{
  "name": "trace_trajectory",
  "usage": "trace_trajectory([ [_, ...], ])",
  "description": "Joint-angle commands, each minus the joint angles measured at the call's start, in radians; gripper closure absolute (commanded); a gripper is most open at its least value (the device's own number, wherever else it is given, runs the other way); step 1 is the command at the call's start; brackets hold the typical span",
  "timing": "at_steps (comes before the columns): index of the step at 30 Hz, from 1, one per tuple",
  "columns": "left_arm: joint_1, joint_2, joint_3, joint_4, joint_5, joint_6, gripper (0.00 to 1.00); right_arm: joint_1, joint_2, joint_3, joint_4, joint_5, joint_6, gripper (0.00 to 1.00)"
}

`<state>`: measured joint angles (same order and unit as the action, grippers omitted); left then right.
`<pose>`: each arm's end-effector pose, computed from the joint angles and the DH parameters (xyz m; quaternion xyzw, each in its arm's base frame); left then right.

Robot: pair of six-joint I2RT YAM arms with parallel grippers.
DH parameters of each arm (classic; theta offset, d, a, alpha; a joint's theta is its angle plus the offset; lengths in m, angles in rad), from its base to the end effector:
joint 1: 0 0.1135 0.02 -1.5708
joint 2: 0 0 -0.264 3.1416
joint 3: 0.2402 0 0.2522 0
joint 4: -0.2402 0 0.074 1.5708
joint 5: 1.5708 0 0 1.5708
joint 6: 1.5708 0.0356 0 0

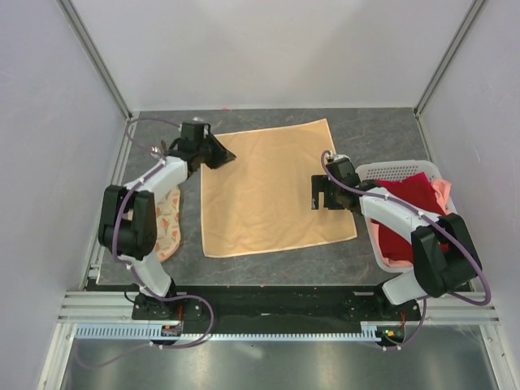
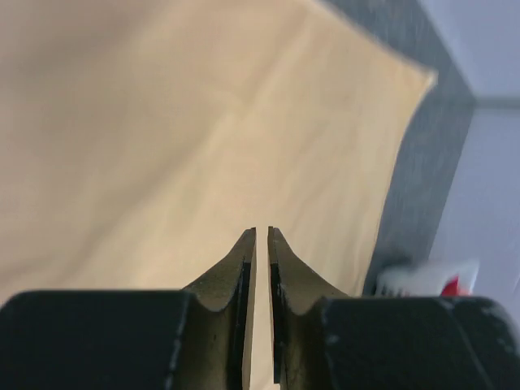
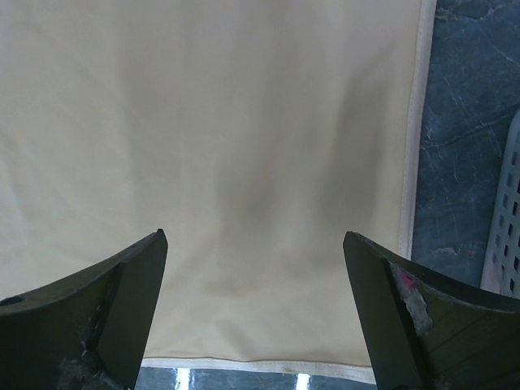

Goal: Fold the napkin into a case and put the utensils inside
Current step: Flatten out the crumpled napkin at the center of the board, then pick up the flattened napkin from the center of the board.

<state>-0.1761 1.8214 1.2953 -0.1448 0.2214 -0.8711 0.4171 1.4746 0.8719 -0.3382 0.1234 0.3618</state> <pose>0.4048 -0.0800 0.2305 -0.2596 0.8578 -0.3023 0.3246 0.2714 0.1154 0.1985 -0.0071 0.9492 0.0631 0.3083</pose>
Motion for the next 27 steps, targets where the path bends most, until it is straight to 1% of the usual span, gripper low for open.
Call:
trace_trajectory([
  [1,-0.092,-0.119,-0.235,0.050,0.019,-0.019,0.84,0.002,-0.011,0.027,-0.015,0.051,-0.007,0.02],
  [3,-0.146,-0.142,-0.270,0.044,0.029,0.007,0.86,0.003,-0.011,0.009,-0.015,0.042,-0.004,0.02],
  [6,-0.157,-0.157,-0.332,0.021,0.049,0.014,0.89,0.021,-0.028,-0.007,-0.034,0.024,0.003,0.02],
  [8,-0.157,-0.178,-0.387,0.005,0.064,0.007,0.89,0.034,-0.094,-0.028,-0.038,0.051,0.029,0.02],
  [9,-0.163,-0.223,-0.404,0.005,0.061,0.006,0.90,0.034,-0.118,-0.059,-0.039,0.064,0.046,0.02],
  [11,-0.187,-0.284,-0.458,0.004,-0.006,0.018,0.90,0.032,-0.174,-0.085,-0.045,0.081,0.103,0.02],
  [13,-0.230,-0.364,-0.494,0.002,-0.075,0.052,0.87,0.029,-0.201,-0.116,-0.071,0.085,0.144,0.02],
  [15,-0.247,-0.382,-0.514,0.004,-0.083,0.044,0.85,0.029,-0.211,-0.152,-0.070,0.067,0.192,0.02],
  [19,-0.257,-0.309,-0.516,0.025,-0.060,0.014,0.87,0.029,-0.214,-0.182,-0.055,0.068,0.215,0.02],
  [23,-0.241,-0.156,-0.458,-0.088,-0.120,-0.052,0.89,0.031,-0.232,-0.168,-0.065,0.078,0.212,0.02],
  [25,-0.231,-0.143,-0.461,-0.104,-0.125,-0.069,0.90,0.029,-0.234,-0.149,-0.087,0.070,0.194,0.02],
  [27,-0.206,-0.160,-0.494,-0.105,-0.134,-0.091,0.90,0.031,-0.234,-0.139,-0.105,0.067,0.190,0.02],
])
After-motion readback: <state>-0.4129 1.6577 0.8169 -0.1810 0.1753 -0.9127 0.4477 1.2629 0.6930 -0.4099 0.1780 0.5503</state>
